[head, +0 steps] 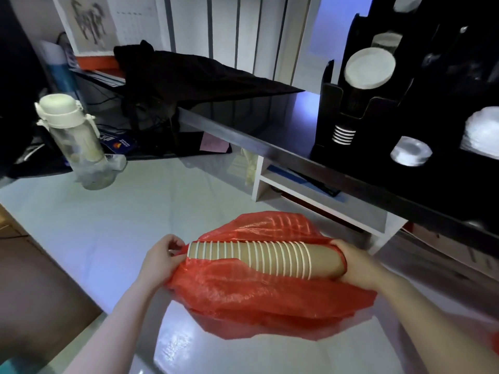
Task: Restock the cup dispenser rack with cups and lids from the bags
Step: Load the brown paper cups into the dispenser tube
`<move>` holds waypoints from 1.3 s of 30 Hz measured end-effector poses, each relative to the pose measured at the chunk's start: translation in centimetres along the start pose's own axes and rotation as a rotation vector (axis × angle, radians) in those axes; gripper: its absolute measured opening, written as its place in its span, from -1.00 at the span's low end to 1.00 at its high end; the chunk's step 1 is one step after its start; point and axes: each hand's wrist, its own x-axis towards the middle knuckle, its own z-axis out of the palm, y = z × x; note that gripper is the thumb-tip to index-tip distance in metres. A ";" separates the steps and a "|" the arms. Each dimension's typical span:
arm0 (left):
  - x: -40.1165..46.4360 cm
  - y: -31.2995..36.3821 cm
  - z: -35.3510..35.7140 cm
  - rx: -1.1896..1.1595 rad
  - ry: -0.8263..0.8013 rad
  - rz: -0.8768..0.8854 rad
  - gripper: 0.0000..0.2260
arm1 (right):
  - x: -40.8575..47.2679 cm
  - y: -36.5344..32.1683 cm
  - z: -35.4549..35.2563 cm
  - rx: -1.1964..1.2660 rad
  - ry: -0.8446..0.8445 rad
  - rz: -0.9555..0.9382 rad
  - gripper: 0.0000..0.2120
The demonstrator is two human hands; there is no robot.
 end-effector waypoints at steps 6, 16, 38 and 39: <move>-3.4 1.1 -2.5 -0.210 -0.157 0.161 -0.46 | -1.8 2.0 1.9 0.023 0.064 0.033 -0.15; -7.3 -2.3 -0.9 0.222 -0.050 0.206 -0.54 | -5.8 4.3 3.8 0.826 0.087 0.251 -0.46; -10.6 1.8 -0.8 -0.016 0.037 0.021 -0.92 | -11.8 -0.1 4.2 0.066 0.788 -0.087 -0.71; -10.6 1.8 -0.7 -0.008 0.022 0.013 -0.91 | -11.9 0.1 4.5 0.046 0.760 -0.126 -0.74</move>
